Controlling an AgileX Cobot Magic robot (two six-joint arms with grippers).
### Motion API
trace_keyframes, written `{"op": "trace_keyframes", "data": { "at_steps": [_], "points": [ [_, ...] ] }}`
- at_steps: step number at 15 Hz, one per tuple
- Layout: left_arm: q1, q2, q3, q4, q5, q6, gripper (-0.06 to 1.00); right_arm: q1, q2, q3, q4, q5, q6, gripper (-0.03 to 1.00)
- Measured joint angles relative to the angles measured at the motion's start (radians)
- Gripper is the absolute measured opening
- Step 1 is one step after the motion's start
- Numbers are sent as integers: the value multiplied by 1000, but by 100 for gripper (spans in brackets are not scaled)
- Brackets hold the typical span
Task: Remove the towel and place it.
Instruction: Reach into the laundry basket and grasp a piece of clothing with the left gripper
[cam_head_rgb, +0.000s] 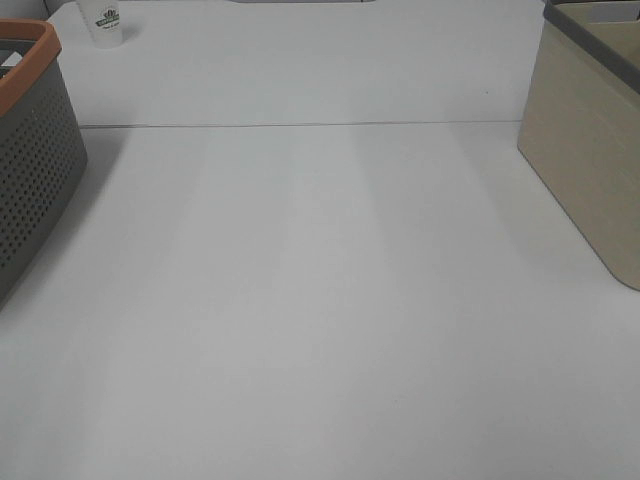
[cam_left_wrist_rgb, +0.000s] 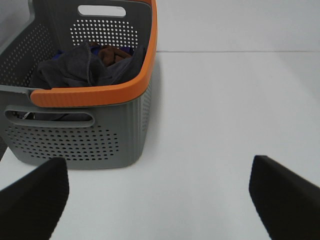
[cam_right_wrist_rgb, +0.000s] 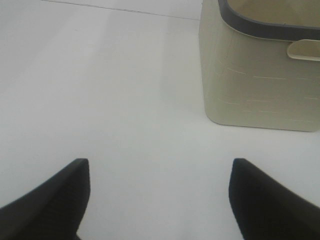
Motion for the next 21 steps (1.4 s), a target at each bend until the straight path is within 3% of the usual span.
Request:
{"op": "trace_keyframes", "data": {
  "at_steps": [5, 9, 17, 21],
  "points": [
    [0, 227, -43, 12, -97, -41, 91, 0, 0, 0, 0, 0, 0, 76],
    [0, 441, -143, 72, -167, -86, 90, 0, 0, 0, 0, 0, 0, 76],
    [0, 971, -474, 384, -216, -490, 89, 0, 0, 0, 0, 0, 0, 76],
    [0, 1232, -674, 437, -216, -669, 87, 0, 0, 0, 0, 0, 0, 76]
  ]
}}
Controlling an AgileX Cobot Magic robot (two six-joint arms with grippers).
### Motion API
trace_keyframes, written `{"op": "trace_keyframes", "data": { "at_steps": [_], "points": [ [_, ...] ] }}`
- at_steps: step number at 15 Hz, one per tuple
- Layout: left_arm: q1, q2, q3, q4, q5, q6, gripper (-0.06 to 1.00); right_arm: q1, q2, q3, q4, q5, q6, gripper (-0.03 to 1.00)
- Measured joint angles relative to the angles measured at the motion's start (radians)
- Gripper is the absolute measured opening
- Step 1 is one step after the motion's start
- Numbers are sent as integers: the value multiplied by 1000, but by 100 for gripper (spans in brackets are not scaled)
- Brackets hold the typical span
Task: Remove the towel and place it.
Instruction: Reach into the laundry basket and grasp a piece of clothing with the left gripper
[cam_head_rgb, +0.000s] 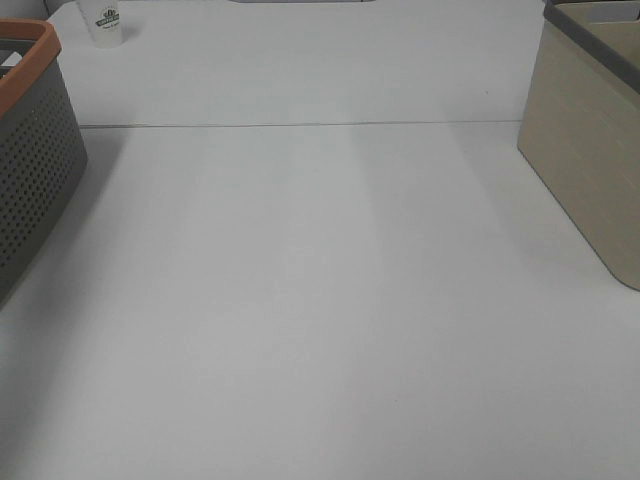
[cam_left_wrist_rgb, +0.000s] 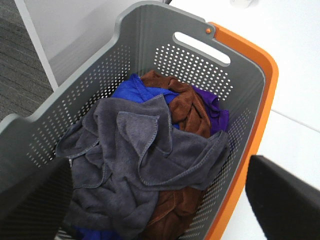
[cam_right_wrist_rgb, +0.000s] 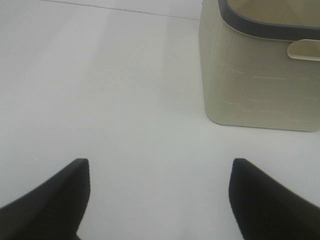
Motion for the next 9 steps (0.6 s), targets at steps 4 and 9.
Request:
{"op": "trace_keyframes", "data": {
  "at_steps": [4, 9],
  "points": [
    [0, 203, -161, 2, 9, -78, 82, 0, 0, 0, 0, 0, 0, 76],
    [0, 473, -363, 28, 148, -170, 82, 0, 0, 0, 0, 0, 0, 76]
  ]
}}
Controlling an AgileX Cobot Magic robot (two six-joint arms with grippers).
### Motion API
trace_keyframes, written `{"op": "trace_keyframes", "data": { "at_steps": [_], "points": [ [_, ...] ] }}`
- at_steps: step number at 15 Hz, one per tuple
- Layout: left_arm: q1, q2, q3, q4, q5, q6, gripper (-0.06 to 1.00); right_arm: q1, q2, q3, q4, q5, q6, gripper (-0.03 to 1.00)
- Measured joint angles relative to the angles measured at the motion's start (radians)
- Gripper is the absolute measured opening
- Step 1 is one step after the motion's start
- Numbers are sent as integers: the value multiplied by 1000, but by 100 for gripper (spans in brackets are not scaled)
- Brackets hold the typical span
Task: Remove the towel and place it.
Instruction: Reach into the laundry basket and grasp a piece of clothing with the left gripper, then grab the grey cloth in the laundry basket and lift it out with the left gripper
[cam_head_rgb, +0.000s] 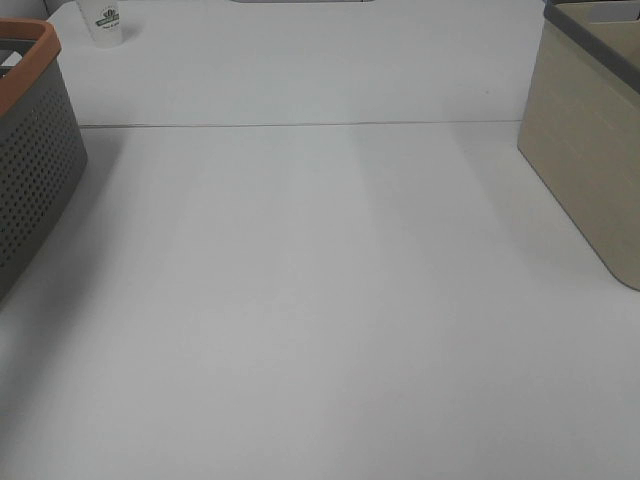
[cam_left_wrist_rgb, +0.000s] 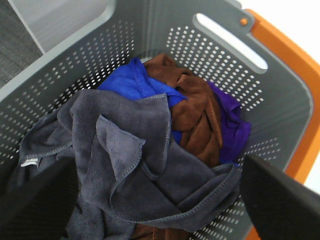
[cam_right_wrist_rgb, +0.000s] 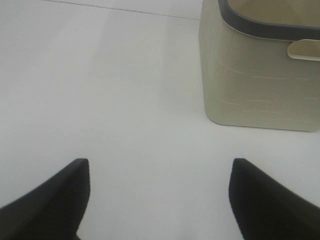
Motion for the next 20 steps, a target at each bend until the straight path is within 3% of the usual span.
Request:
{"op": "trace_keyframes", "data": {
  "at_steps": [5, 12, 20],
  "points": [
    [0, 139, -36, 61, 114, -100, 79, 0, 0, 0, 0, 0, 0, 76],
    [0, 238, -38, 107, 64, -259, 77, 0, 0, 0, 0, 0, 0, 76],
    [0, 373, -118, 136, 42, -277, 75, 0, 0, 0, 0, 0, 0, 76]
  ]
}}
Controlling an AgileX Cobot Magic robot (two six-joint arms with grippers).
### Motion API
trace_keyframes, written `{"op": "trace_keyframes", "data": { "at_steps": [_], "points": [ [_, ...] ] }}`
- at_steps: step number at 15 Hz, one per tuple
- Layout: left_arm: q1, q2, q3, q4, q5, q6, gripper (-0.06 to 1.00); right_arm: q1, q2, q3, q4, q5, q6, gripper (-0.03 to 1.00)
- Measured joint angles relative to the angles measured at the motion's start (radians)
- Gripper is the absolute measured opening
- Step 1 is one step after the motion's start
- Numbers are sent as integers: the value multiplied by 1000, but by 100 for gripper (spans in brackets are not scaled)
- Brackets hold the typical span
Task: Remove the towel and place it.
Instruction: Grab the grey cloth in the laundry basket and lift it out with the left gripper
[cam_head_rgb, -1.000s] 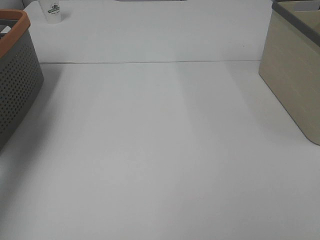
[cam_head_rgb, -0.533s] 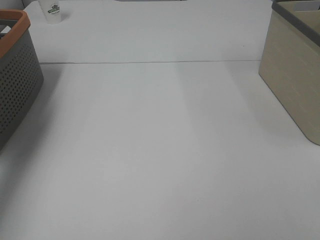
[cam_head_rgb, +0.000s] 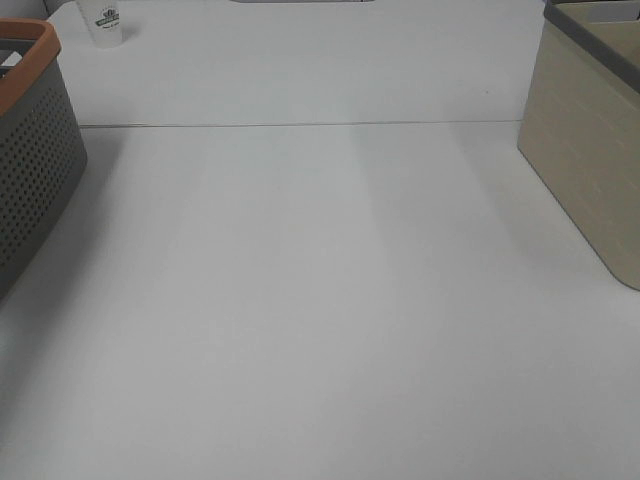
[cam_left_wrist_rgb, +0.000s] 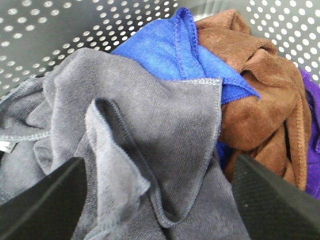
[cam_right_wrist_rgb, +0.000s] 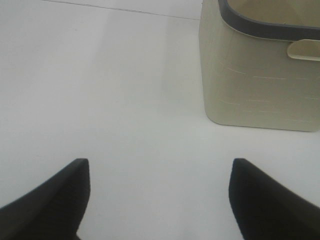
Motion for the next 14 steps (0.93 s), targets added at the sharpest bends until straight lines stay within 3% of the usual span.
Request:
{"op": "trace_keyframes", "data": {
  "at_steps": [8, 12, 14],
  "points": [
    [0, 32, -2, 0, 3, -22, 73, 0, 0, 0, 0, 0, 0, 76],
    [0, 56, -2, 11, 55, -24, 66, 0, 0, 0, 0, 0, 0, 76],
    [0, 56, -2, 18, 62, -39, 49, 0, 0, 0, 0, 0, 0, 76]
  ]
}}
